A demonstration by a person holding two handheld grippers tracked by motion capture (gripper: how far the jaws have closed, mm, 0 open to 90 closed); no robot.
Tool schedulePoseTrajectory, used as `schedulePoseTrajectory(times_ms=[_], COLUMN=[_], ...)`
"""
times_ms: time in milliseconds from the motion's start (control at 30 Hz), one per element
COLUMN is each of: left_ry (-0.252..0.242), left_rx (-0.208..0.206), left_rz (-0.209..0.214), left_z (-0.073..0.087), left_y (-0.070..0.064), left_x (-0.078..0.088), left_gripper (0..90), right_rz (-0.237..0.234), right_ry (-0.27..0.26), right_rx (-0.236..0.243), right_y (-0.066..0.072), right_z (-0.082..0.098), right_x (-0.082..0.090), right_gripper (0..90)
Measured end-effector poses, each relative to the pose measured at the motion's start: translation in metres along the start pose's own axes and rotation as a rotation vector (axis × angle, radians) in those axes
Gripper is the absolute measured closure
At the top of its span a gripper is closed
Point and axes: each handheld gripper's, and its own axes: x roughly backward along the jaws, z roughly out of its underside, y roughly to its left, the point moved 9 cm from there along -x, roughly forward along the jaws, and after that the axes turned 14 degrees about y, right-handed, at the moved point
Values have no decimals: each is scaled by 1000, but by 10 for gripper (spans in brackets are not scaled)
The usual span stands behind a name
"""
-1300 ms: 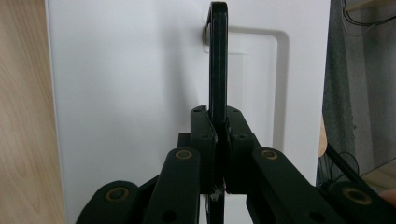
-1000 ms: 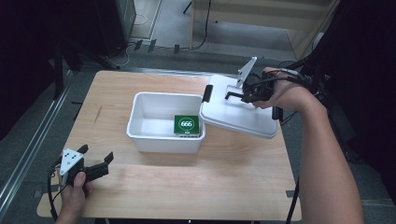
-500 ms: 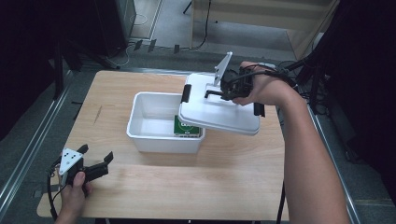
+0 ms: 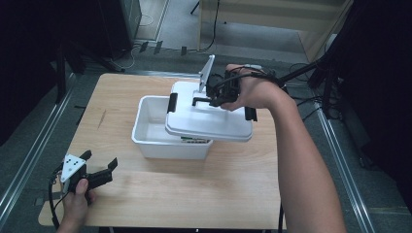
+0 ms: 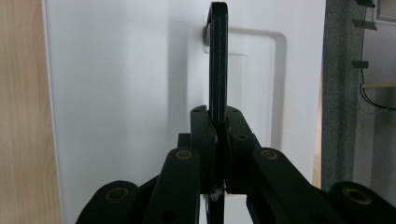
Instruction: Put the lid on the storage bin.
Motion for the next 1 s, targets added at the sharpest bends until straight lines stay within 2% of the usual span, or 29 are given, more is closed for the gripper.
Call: schedulePoseTrajectory(times_ms=[33, 67, 300, 333, 467, 767, 1000], left_ry=[0, -1, -1, 0, -3, -6, -8], left_rx=[0, 0, -6, -5, -1, 7, 8], left_rz=[1, 1, 3, 3, 11, 15, 14], left_z=[0, 0, 0, 0, 0, 0, 0], left_y=[0, 0, 0, 0, 0, 0, 1], left_x=[0, 0, 0, 0, 1, 1, 2], left_gripper=[45, 45, 45, 45, 45, 45, 45], right_rz=[-7, -8, -25, -25, -34, -53, -59], right_ry=[9, -1, 4, -4, 8, -4, 5], right_rx=[-6, 12, 29, 43, 38, 78, 94], right_y=[2, 3, 9, 9, 14, 23, 25], right_z=[-3, -7, -28, -33, -44, -75, -92], right_x=[0, -1, -6, -8, -11, -19, -31], right_gripper=[855, 855, 855, 856, 855, 855, 855])
